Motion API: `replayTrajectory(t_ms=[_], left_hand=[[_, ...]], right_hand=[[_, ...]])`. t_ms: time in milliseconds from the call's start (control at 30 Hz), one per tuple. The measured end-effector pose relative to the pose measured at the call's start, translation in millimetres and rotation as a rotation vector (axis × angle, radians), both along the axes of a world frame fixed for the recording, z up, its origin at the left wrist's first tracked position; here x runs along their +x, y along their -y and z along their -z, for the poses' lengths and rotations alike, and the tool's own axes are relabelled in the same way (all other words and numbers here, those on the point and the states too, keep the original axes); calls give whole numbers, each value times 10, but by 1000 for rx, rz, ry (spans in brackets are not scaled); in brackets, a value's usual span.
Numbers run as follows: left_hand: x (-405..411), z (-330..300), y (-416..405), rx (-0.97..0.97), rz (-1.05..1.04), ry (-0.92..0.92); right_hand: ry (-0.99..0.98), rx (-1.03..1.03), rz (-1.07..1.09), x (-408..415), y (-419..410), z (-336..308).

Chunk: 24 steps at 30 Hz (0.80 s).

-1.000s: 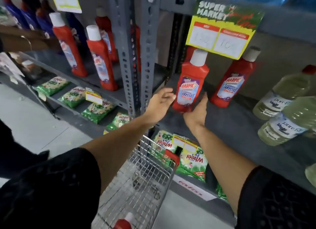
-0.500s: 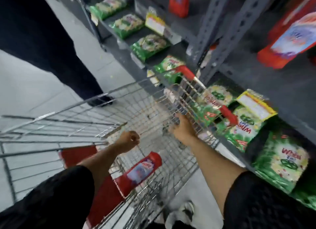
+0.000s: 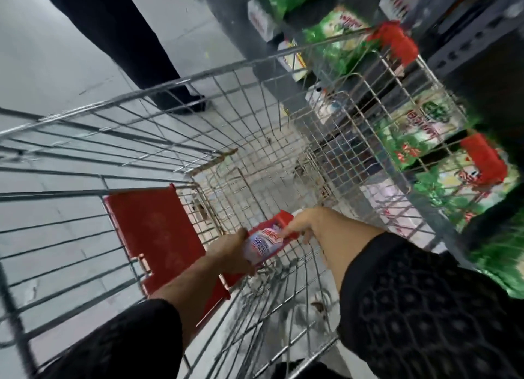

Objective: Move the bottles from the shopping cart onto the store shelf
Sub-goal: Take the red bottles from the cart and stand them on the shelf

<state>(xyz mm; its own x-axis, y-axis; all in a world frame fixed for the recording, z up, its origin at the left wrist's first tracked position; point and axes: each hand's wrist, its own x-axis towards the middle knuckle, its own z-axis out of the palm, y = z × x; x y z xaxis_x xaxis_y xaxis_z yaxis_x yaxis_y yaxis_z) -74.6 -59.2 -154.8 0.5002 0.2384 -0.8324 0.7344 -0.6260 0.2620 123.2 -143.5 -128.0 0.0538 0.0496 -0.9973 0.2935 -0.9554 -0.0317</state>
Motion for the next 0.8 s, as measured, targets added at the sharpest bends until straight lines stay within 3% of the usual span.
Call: replayTrajectory(t_ms=[233, 400, 567, 800], left_hand=[[133, -245, -76, 2, -227, 195], [498, -691, -120, -26, -365, 378], [1060, -1305, -79, -65, -336, 556], [1762, -2284, 404, -169, -173, 833]], right_hand=[[53, 147, 610, 189, -21, -249], [-66, 291, 914, 551, -135, -769], [-27, 601, 1025, 912, 133, -1495], [314, 954, 1046, 1314, 992, -2755]])
